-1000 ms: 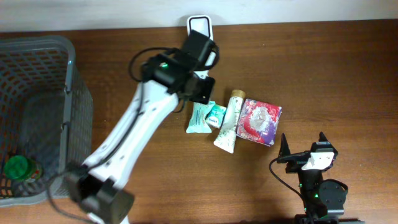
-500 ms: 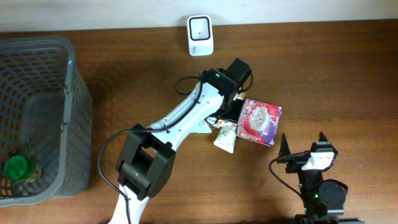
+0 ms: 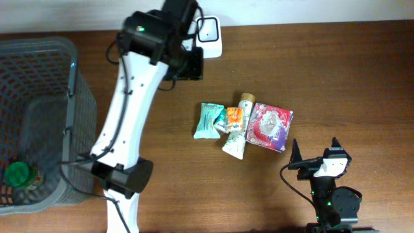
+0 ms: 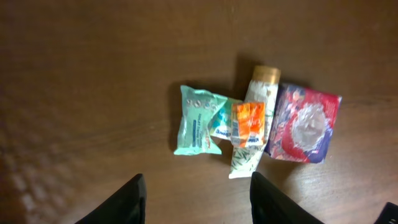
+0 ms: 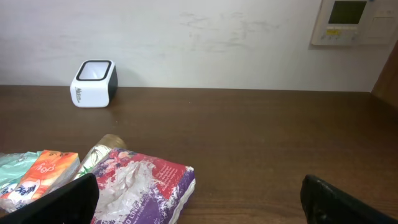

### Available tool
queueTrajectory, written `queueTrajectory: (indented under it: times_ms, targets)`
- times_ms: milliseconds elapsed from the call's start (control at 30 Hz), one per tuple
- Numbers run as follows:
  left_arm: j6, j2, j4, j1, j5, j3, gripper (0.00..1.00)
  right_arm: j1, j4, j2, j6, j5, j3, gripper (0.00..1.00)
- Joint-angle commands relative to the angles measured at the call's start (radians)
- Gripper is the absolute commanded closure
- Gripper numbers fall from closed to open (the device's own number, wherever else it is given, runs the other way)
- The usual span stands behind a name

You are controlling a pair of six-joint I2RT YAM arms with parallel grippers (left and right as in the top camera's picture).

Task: Scan the item barcode
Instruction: 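Move the left gripper into the basket toward the green-capped jar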

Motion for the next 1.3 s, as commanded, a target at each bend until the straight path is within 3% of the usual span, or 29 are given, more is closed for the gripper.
queueTrajectory:
  times_ms: [0, 100, 167, 300, 467, 567, 767, 867, 967, 1267]
  targets:
    - [0.053, -0.121, -0.003, 0.047, 0.004, 0.017, 0.40, -0.006, -0.003, -0.006, -0.002, 0.002, -0.008, 0.02]
    - [0.100, -0.197, -0.003, 0.082, 0.003, 0.017, 0.12, -0.006, -0.003, -0.006, -0.002, 0.002, -0.008, 0.01]
    - [0.100, -0.245, -0.003, 0.105, -0.011, 0.016, 0.01, -0.006, -0.003, -0.006, -0.002, 0.002, -0.008, 0.01]
    - [0.080, -0.326, -0.003, 0.159, -0.075, -0.034, 0.01, -0.006, -0.003, -0.006, -0.002, 0.002, -0.008, 0.01]
    - [-0.039, -0.491, -0.003, 0.301, -0.218, -0.316, 0.01, -0.006, -0.003, -0.006, -0.002, 0.002, -0.008, 0.01]
    - [-0.132, -0.545, -0.003, 0.450, -0.270, -0.439, 0.01, -0.006, -0.003, -0.006, -0.002, 0.002, -0.008, 0.02]
    - [-0.171, -0.544, -0.003, 0.799, -0.262, -0.443, 0.01, -0.006, -0.003, -0.006, -0.002, 0.002, -0.008, 0.01]
    - [-0.205, -0.544, -0.003, 0.900, -0.264, -0.483, 0.01, -0.006, -0.003, -0.006, -0.002, 0.002, -0.008, 0.01]
    - [-0.318, -0.544, 0.007, 0.971, -0.317, -0.611, 0.01, -0.006, -0.003, -0.006, -0.002, 0.002, -0.008, 0.02]
    - [-0.336, -0.542, 0.401, 1.032, -0.338, -1.091, 0.01, -0.006, -0.003, -0.006, -0.002, 0.002, -0.008, 0.01]
